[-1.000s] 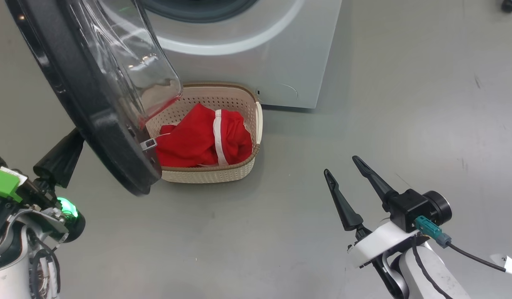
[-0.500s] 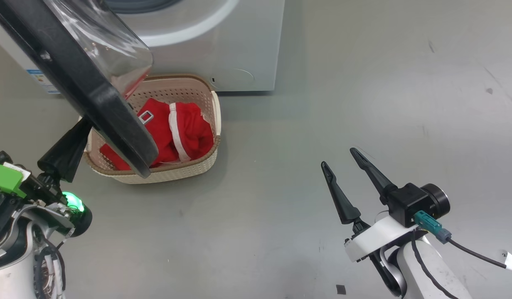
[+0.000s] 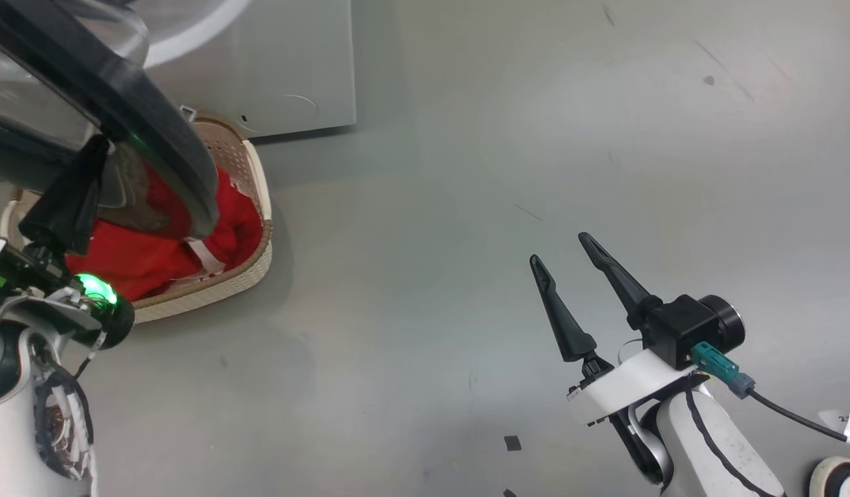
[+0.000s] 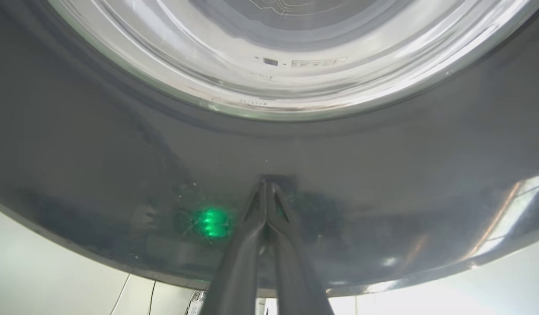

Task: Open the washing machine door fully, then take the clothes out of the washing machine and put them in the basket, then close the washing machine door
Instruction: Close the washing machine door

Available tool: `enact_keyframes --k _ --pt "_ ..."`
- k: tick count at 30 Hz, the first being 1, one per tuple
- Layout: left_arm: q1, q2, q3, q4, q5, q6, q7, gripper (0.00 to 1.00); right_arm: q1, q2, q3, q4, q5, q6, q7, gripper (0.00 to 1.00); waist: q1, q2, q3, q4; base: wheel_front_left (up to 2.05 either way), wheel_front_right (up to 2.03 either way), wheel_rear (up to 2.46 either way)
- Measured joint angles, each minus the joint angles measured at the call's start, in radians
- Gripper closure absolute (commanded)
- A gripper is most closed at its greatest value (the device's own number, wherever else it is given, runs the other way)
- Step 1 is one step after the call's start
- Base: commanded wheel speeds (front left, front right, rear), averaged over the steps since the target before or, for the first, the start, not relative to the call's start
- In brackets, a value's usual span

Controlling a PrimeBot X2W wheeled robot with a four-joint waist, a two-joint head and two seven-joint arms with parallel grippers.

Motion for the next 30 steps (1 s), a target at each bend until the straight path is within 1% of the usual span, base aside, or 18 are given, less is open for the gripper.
enact_keyframes --k 6,13,17,21,22,24,26,30 --pt "-0.065 -0.001 0.003 0.003 -0.002 0.000 -0.049 1.00 -0.005 0.004 0.000 -0.011 0.022 0.000 0.000 0.00 0.0000 0.0000 0.038 -0.068 0.00 0.00 0.00" --pt "-0.131 -0.002 0.003 0.046 0.000 0.000 -0.116 1.00 -0.025 0.007 0.001 -0.020 0.034 -0.001 0.000 0.00 0.0000 0.0000 0.077 -0.136 0.00 0.00 0.00" --pt "-0.168 -0.003 0.001 0.084 0.001 0.000 -0.152 1.00 -0.025 0.010 -0.004 -0.026 0.041 -0.011 0.000 0.00 0.0000 0.0000 0.095 -0.166 0.00 0.00 0.00" --pt "-0.207 -0.008 -0.005 0.124 0.004 0.001 -0.183 1.00 -0.025 0.011 -0.005 -0.035 0.051 -0.011 0.000 0.00 0.0000 0.0000 0.110 -0.179 0.00 0.00 0.00" --pt "-0.214 -0.008 -0.004 0.131 0.003 0.001 -0.188 1.00 -0.025 0.011 -0.004 -0.036 0.051 -0.019 0.000 0.00 0.0000 0.0000 0.112 -0.181 0.00 0.00 0.00" --pt "-0.225 -0.008 -0.004 0.146 0.004 0.001 -0.196 1.00 -0.026 0.011 -0.003 -0.038 0.051 -0.020 0.000 0.00 0.0000 0.0000 0.114 -0.182 0.00 0.00 0.00" --pt "-0.231 -0.008 -0.008 0.162 0.003 0.001 -0.196 1.00 -0.026 0.011 -0.004 -0.039 0.051 -0.027 0.000 0.00 0.0000 0.0000 0.113 -0.181 0.00 0.00 0.00" --pt "-0.235 -0.009 -0.024 0.199 0.004 0.001 -0.196 1.00 -0.028 0.012 -0.009 -0.039 0.051 -0.028 0.000 0.00 0.0000 0.0000 0.103 -0.167 0.00 0.00 0.00"
